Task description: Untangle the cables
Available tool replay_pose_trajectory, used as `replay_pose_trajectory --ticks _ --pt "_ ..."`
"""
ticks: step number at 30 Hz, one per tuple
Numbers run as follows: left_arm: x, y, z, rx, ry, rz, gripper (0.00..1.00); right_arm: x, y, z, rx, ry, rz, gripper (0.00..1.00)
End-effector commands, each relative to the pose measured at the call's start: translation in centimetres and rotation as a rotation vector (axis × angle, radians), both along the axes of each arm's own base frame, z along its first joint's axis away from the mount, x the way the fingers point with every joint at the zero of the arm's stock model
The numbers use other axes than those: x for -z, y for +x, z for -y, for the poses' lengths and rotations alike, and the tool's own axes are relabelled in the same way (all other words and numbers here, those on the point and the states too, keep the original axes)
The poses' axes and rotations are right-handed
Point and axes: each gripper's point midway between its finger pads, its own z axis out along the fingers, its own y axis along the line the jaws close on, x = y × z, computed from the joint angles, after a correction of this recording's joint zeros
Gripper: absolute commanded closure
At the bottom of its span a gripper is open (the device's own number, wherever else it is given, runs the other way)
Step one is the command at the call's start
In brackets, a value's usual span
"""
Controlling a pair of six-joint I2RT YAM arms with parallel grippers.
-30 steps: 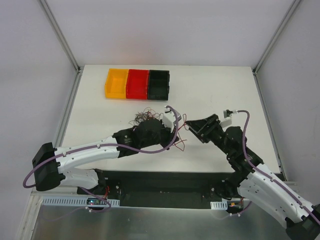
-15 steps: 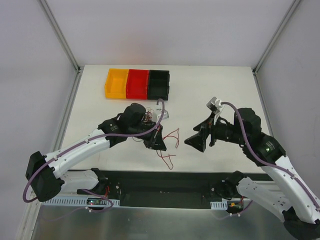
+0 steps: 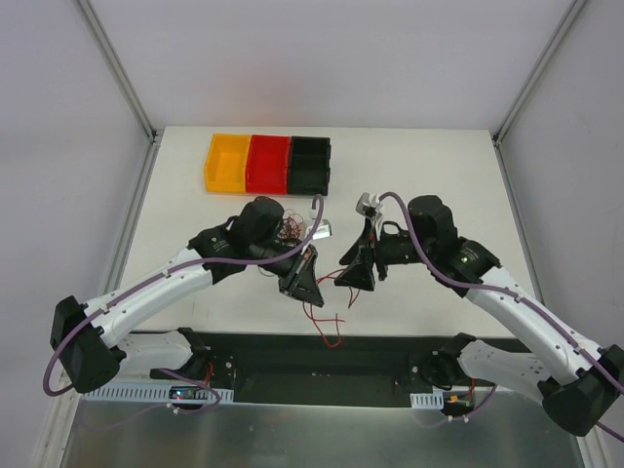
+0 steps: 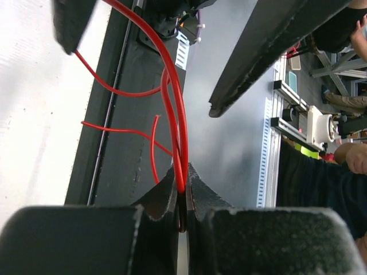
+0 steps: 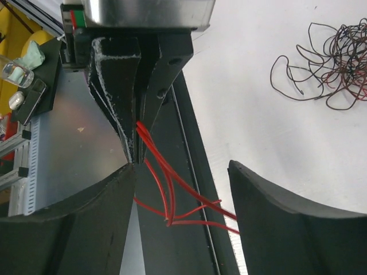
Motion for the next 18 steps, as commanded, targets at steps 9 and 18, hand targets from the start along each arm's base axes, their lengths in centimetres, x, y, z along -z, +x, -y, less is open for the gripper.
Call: replay_pose_trajectory --ticks 9,18 --pt "-2.1 1.7 -0.3 -0.065 -0.036 0.024 1.0 -1.6 0.3 -1.5 0.143 0.006 0.23 0.41" --pt "-2.1 1.6 -0.5 -0.054 -0.045 0.029 1.0 -1.6 1.3 -2.0 0.219 -0.035 0.337 0.54"
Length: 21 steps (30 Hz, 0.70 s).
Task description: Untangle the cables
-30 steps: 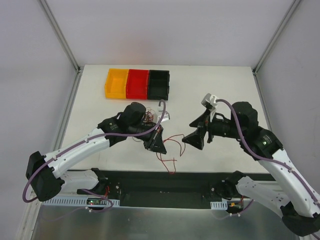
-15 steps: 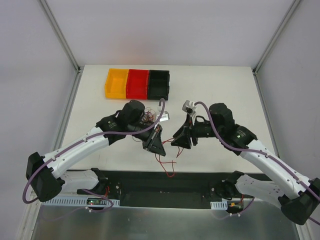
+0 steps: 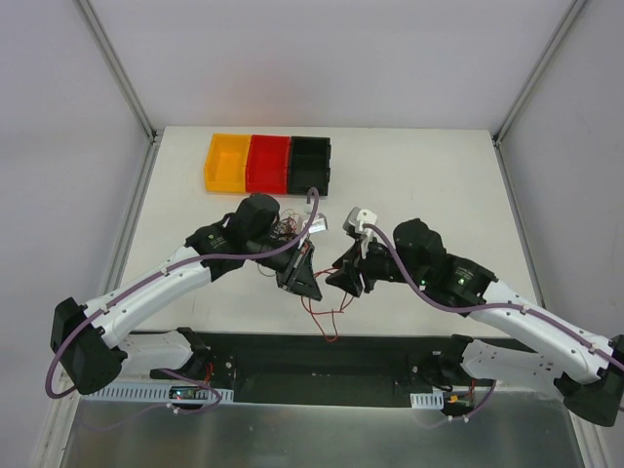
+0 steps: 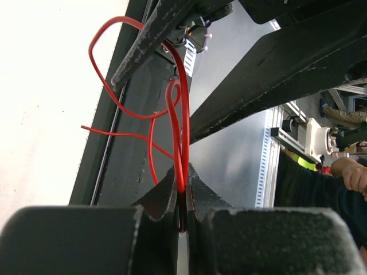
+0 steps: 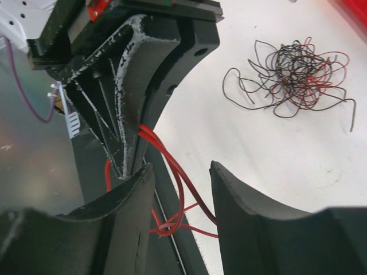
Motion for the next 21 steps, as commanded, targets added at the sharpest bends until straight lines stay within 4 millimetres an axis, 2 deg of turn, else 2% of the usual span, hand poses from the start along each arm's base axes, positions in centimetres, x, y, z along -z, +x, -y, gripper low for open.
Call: replay_pose_trajectory --ticks 1,11,12,15,16,17,20,21 --pt "-2.0 0.1 -0.2 0.01 -0.055 0.044 1.0 -2.3 1.6 -0.4 0.065 0.034 0.124 0.54" --pt "-2.4 0.2 -0.4 0.018 -0.068 0.037 1.0 -2.5 2.2 -1.4 0.097 -0.001 0.213 0.59" --pt "-2.4 0.3 -0.4 0.018 -0.069 0.039 1.0 -2.5 2.3 -1.5 0.103 0.003 0.218 0.64" --pt "-2.3 0.9 -0.7 -0.003 -0.062 0.039 1.0 -3.2 2.9 -1.8 0.143 0.035 0.219 0.93" --pt "-2.4 1.2 -0.8 -0.016 -0.062 0.038 1.0 -3.5 3.0 -2.0 0.153 0.055 0.216 1.0" --pt "-2.5 1.6 -1.0 -0.035 -0.061 0.039 1.0 -3.8 3.1 -2.2 0.165 0.072 0.204 1.0" --pt "-3.0 4.0 -1.8 -0.158 -0.032 0.089 0.69 -4.3 3.7 -2.9 0.185 0.097 0.188 1.0" --pt "-3.3 5.1 -2.4 -0.221 -0.02 0.106 0.57 -4.5 4.6 -2.8 0.23 0.093 0.196 1.0"
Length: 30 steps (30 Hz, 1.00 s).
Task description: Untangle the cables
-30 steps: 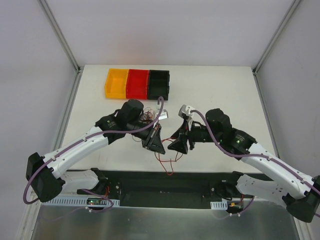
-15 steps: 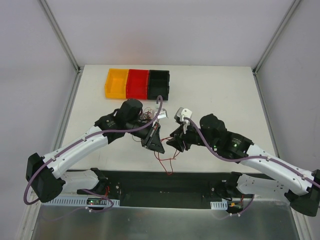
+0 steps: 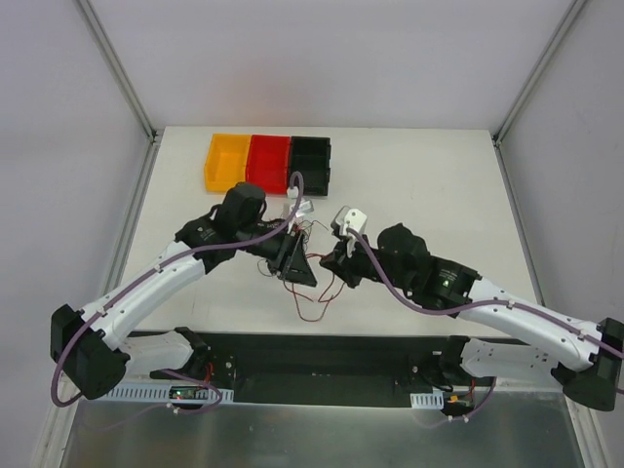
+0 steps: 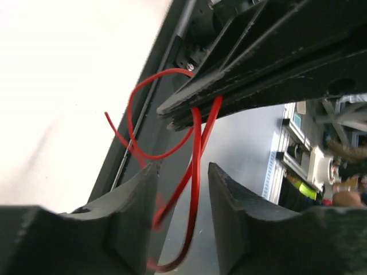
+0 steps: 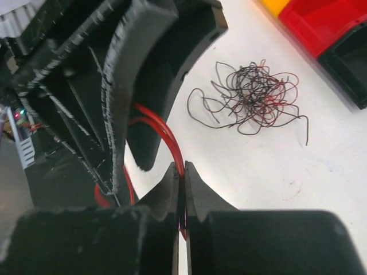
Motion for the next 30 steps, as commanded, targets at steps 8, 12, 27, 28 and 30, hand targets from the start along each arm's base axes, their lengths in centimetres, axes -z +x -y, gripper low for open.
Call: replay_pose_trajectory --ticks 8,12,27,28,30 --pt "-9.6 12.8 -14.2 -0.924 0.266 0.558 0.01 -6.1 11.2 1.6 0.469 0.076 0.05 1.0" --pt "-13.8 14.1 -17.7 -1.106 0.287 0.714 0.01 -6.6 16.3 3.7 0.69 0.024 0.017 1.0" --pt "-9.9 16.3 -18.6 -1.179 0.32 0.794 0.01 -5.1 29.9 2.2 1.242 0.049 -0.063 1.0" --pt "-9.8 16.2 -18.6 -1.178 0.312 0.8 0.01 -4.8 30.4 2.3 1.284 0.06 -0.053 1.0" --pt "-9.4 16.3 -19.1 -1.202 0.319 0.814 0.01 -3.4 31.8 1.6 1.319 0.07 -0.039 1.0"
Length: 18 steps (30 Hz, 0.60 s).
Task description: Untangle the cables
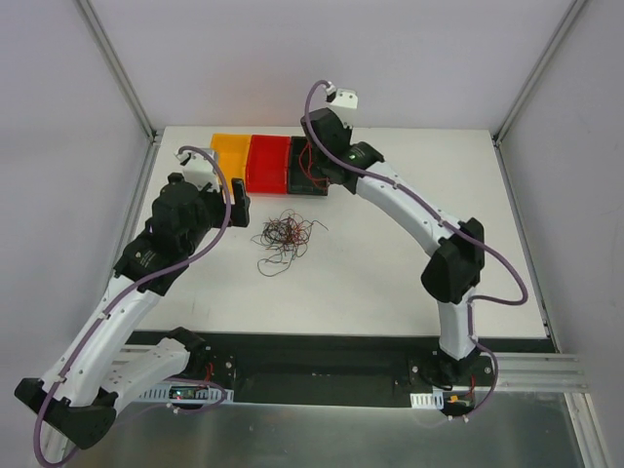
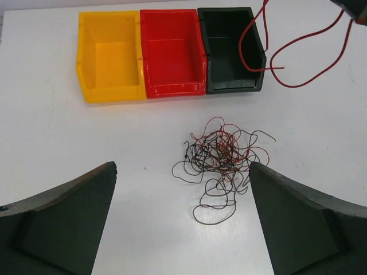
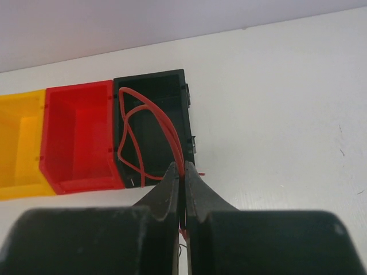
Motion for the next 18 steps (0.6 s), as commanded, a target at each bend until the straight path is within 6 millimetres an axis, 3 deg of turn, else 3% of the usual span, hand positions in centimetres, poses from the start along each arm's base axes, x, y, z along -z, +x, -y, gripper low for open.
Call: replay_pose_trajectory --ticks 1,12,18 --pt "-2.9 0.4 -1.4 -0.07 -0.032 0.145 0.01 0.3 1.9 0.2 0.15 0.033 0.057 1.0" --pt "-1.8 0.2 -1.3 -0.072 -0.033 0.134 0.03 8.3 8.5 -5.2 0.132 0.11 0.105 1.0" --pt "-1.3 0.5 -1.1 -0.069 -0.031 0.127 0.04 9.0 12.4 -7.1 0.138 0.247 0.216 1.0"
